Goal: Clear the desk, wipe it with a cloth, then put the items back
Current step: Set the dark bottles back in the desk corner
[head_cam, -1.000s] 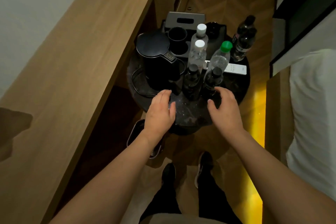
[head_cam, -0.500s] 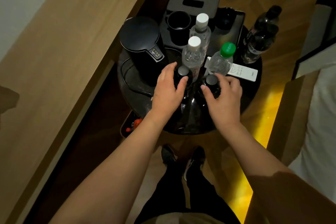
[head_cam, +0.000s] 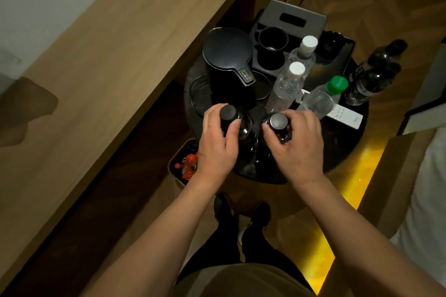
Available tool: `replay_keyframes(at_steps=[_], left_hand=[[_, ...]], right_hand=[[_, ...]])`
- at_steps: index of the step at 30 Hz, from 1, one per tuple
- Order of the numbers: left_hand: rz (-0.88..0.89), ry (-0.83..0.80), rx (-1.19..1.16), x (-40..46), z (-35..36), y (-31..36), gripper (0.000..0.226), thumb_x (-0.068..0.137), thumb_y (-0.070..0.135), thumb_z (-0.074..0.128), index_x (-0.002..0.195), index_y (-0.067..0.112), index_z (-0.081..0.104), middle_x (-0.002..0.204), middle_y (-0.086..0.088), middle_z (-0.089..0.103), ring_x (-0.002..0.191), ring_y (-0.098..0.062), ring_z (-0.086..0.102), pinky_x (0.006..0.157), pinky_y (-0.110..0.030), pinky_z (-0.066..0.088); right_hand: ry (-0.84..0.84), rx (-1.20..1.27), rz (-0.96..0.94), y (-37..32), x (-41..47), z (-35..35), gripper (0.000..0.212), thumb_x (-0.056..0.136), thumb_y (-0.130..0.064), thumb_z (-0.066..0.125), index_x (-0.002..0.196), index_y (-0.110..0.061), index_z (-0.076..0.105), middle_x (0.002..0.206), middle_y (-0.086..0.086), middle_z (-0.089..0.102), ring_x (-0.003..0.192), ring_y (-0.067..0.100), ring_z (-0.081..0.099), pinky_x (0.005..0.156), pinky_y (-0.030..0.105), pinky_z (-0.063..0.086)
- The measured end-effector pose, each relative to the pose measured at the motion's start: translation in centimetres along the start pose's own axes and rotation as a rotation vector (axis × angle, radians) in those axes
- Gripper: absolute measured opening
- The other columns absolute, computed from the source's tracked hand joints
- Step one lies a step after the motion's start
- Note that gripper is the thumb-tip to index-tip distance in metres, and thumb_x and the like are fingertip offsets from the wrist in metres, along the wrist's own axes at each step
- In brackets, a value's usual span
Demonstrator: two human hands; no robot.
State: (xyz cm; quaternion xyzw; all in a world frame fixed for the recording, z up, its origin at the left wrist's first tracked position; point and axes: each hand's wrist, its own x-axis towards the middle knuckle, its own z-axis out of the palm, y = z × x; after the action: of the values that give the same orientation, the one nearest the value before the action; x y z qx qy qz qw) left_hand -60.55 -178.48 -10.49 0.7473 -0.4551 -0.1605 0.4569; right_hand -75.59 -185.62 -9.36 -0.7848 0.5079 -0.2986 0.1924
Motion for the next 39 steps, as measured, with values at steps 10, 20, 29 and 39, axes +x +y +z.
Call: replay_keyframes(at_steps=[10,20,29,39], left_hand=[[-0.186,0.338,0.105,-1.5,-11.5,-4.7,0.038,0.103,0.026,0.051,0.134,0.003,0.050,0.130,-0.006,0.051,0.118,-0.008,0.049,0.098,-0.004,0.034],[-0.450,0.719,0.213,-7.5,-17.9,-6.6,0.034,0.104,0.025,0.052,0.133,0.005,0.051,0.130,-0.007,0.052,0.119,-0.012,0.051,0.095,-0.003,0.035],[-0.675,1.144,0.337,-17.9,-21.6,-3.8,0.035,0.104,0.022,0.053,0.132,0.002,0.051,0.131,-0.012,0.050,0.115,-0.010,0.052,0.093,-0.003,0.037],[-0.923,1.536,0.436,-31.2,-23.0,0.0,0.036,0.104,0.030,0.049,0.130,0.006,0.054,0.124,-0.009,0.057,0.108,-0.009,0.054,0.085,-0.001,0.037]], right_hand=[[-0.229,0.092,-0.325,-11.2,1.3,6.0,0.041,0.091,-0.044,0.062,0.112,-0.009,0.058,0.102,0.005,0.050,0.094,0.012,0.041,0.083,0.022,0.034],[-0.438,0.199,-0.621,-19.2,-0.2,11.5,0.043,0.093,-0.043,0.060,0.120,-0.011,0.055,0.110,0.007,0.048,0.098,0.010,0.034,0.086,0.028,0.038],[-0.863,0.441,-0.925,-26.5,-6.7,13.1,0.044,0.095,-0.051,0.050,0.129,-0.022,0.048,0.122,-0.006,0.050,0.110,0.001,0.038,0.086,0.010,0.029],[-1.210,0.632,-1.190,-32.3,-19.5,11.2,0.032,0.094,-0.052,0.051,0.120,-0.035,0.045,0.109,-0.022,0.042,0.104,-0.005,0.043,0.085,0.019,0.043]])
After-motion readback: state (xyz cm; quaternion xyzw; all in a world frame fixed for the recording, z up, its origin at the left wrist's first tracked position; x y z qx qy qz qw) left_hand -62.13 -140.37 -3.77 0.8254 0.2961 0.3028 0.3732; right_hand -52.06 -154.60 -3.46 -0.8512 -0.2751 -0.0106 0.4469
